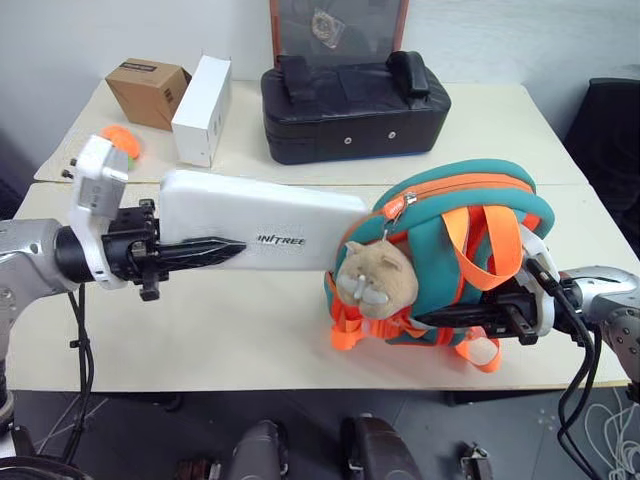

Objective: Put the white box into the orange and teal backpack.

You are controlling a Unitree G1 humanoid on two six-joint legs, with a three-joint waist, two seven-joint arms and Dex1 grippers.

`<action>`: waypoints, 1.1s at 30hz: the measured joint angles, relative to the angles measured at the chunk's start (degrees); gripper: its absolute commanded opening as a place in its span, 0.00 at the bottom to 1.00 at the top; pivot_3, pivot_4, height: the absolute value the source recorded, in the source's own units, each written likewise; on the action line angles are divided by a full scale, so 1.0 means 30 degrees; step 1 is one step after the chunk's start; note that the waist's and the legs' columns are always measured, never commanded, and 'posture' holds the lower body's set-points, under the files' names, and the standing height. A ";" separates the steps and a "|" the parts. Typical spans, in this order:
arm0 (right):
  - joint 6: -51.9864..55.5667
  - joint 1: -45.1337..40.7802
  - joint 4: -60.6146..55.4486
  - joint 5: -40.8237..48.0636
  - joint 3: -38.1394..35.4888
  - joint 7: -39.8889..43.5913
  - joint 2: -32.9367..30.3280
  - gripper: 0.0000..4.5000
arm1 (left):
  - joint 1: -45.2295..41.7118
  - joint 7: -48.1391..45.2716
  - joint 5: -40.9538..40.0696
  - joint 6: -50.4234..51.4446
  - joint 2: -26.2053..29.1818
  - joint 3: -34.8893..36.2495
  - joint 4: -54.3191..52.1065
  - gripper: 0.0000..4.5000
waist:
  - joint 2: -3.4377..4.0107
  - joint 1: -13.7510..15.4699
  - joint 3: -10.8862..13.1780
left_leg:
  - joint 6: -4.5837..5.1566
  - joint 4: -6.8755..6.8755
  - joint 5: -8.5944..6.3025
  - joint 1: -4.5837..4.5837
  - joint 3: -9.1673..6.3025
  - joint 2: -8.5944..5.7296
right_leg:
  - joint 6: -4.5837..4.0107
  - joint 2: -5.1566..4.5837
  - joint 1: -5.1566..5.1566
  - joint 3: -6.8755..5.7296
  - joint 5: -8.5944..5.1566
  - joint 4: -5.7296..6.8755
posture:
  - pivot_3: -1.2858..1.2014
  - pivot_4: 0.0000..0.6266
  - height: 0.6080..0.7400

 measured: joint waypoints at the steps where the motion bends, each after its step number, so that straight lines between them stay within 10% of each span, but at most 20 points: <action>1: -0.0002 -0.0058 0.0023 -0.0091 0.0026 0.0000 0.0000 0.00 | -0.0209 -0.0147 0.0031 -0.0027 0.0163 -0.0001 0.0079 0.30 | 0.0000 -0.0001 0.0000 | 0.0000 -0.0001 0.0000 -0.0002 -0.0001 0.0001 | 0.0000 0.0001 -0.0001 -0.0001 0.0000 -0.0001 | 0.52 0.24 1.00; 21: -0.0135 -0.0675 0.0798 -0.0961 0.0620 0.0041 0.0263 0.00 | -0.2845 -0.8066 0.4338 -0.4169 0.5297 -0.2367 0.3647 0.30 | 0.0006 -0.0068 0.0003 | 0.0007 -0.0011 -0.0009 -0.0014 0.0042 0.0011 | -0.0026 0.0019 -0.0051 0.0006 -0.0015 0.0007 | 0.52 0.24 1.00; 33: 0.0002 -0.0664 0.0685 -0.0828 0.0592 -0.0034 0.0415 0.00 | -0.3095 -0.5769 0.4875 -0.4304 0.2166 -0.3439 0.2119 0.30 | 0.0003 0.0005 0.0004 | 0.0023 0.0040 -0.0004 -0.0022 0.0042 0.0006 | -0.0015 0.0020 -0.0047 0.0014 -0.0010 0.0050 | 0.52 0.24 1.00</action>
